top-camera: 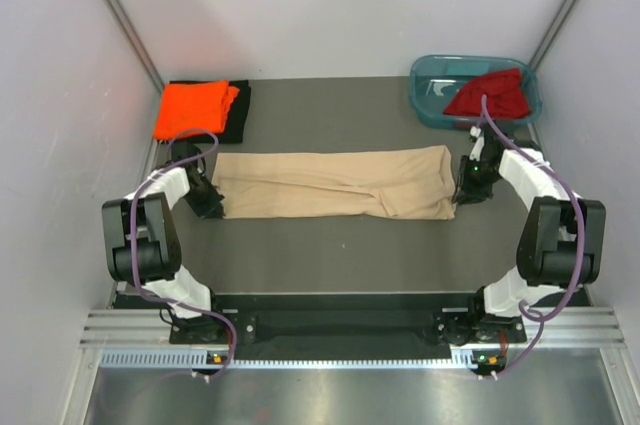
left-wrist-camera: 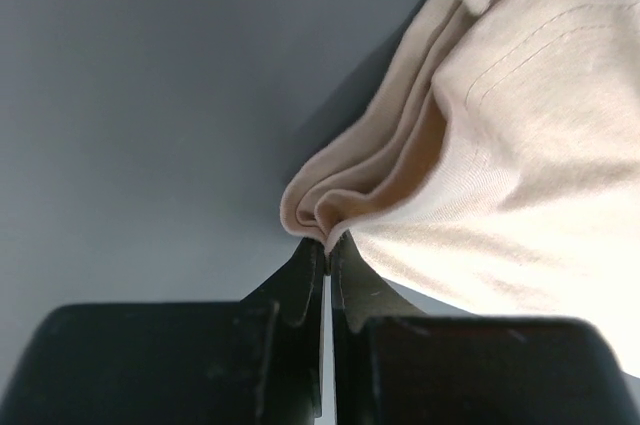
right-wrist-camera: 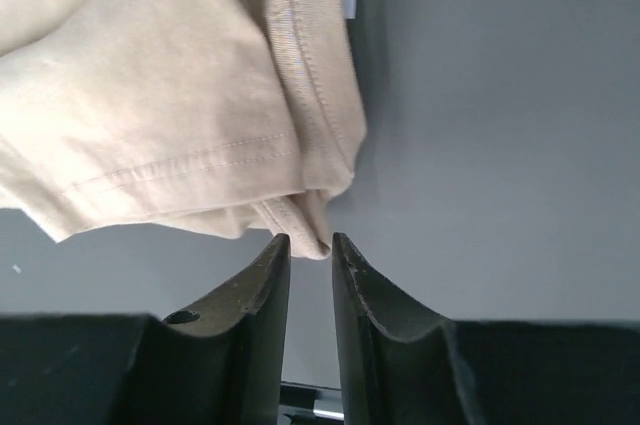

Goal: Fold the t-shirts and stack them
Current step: Fold the tshirt

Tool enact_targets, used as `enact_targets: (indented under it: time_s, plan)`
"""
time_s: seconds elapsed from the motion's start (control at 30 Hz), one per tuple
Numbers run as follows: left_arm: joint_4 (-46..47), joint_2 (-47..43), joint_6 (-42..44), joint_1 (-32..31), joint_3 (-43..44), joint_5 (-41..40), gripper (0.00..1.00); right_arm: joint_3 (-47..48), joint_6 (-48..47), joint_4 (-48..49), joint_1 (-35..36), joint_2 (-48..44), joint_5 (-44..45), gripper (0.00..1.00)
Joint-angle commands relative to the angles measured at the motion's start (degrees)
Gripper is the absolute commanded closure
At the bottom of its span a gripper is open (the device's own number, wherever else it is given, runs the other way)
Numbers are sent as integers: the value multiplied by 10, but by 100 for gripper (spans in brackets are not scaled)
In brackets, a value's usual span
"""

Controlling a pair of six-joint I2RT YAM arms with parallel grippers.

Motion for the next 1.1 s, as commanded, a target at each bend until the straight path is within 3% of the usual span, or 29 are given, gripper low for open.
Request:
enact_targets:
  time_s: [0.0, 0.33, 0.43, 0.47, 0.57, 0.83, 1.07]
  plan:
    - [-11, -16, 23, 7, -23, -62, 100, -7, -15, 19, 8, 5, -56, 76]
    - [-19, -11, 26, 12, -16, -66, 100, -14, -24, 20, 25, 57, -78, 71]
    - [-22, -11, 26, 16, -13, -71, 100, -8, -23, 22, 37, 74, -71, 83]
    - [-26, -11, 27, 18, -13, -78, 100, 3, -23, 18, 37, 77, -64, 94]
    - [-33, -17, 28, 27, -13, -88, 100, 22, -23, 0, 74, 79, -39, 99]
    - [-32, -21, 28, 46, -22, -83, 100, 83, -8, -53, 108, 121, 84, 100]
    - [-34, -22, 32, 47, -19, -85, 100, 96, -8, -66, 86, 135, 105, 100]
